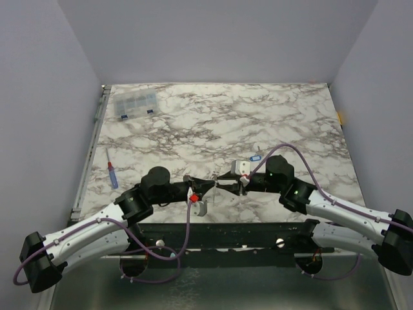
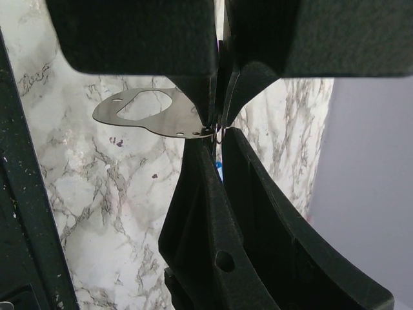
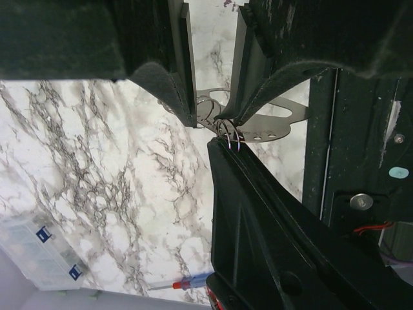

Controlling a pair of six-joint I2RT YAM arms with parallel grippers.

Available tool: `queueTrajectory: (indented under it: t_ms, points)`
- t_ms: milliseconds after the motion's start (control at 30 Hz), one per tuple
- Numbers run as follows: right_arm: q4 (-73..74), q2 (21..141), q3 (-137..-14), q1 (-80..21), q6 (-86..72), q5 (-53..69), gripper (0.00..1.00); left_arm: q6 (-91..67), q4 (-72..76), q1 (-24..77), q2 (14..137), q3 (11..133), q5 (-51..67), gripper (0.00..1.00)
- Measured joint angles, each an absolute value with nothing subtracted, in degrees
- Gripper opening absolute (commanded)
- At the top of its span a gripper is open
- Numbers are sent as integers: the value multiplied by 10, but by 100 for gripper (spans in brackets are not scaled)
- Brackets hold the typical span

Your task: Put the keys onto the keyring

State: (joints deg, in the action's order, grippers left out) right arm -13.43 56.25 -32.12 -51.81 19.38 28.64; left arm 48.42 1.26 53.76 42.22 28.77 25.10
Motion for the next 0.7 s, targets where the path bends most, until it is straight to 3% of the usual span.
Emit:
queueTrajectory:
  t_ms: [700]
  points:
    - [-134,575,-327,-519,187,281,1,455,26,536,430,286,242,0]
